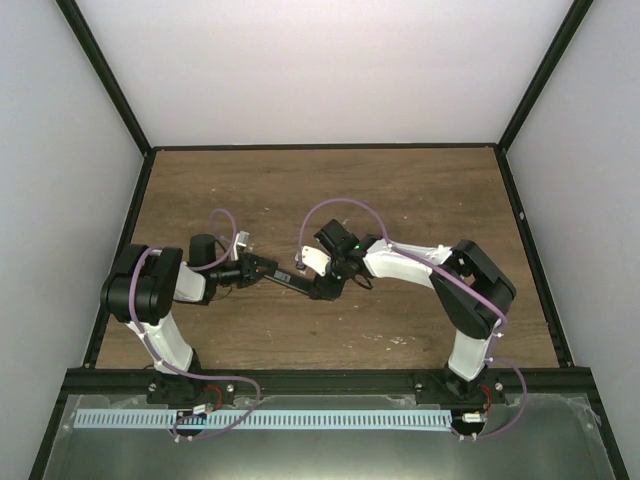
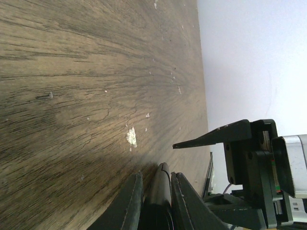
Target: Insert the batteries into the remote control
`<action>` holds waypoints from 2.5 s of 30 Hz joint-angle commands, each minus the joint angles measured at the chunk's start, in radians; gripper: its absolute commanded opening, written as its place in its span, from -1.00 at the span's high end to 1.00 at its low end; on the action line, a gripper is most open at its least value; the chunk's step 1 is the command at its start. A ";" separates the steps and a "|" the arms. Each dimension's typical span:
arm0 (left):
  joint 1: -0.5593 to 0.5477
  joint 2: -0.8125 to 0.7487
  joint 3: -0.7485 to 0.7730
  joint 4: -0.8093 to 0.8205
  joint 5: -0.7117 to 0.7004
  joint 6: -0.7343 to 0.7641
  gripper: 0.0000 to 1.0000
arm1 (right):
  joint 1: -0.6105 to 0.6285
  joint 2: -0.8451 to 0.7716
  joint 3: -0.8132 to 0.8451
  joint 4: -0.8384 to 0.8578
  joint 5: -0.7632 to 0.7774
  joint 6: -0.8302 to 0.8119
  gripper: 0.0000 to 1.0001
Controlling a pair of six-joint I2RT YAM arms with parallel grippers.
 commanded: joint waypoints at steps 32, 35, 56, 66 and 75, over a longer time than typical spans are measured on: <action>-0.003 0.003 0.000 -0.002 0.004 0.031 1.00 | -0.008 0.090 0.067 0.074 0.131 0.063 -0.10; -0.003 0.003 0.000 0.000 0.003 0.030 1.00 | -0.009 0.104 0.074 0.082 0.116 0.066 -0.10; -0.003 0.009 -0.003 0.018 0.008 0.018 1.00 | -0.024 0.118 0.092 0.094 0.012 0.122 0.32; -0.003 0.007 -0.004 0.023 0.007 0.016 1.00 | -0.100 -0.057 0.024 0.046 -0.042 0.364 0.26; -0.003 0.009 0.002 0.017 0.007 0.017 1.00 | -0.113 -0.082 -0.063 -0.016 -0.135 0.518 0.21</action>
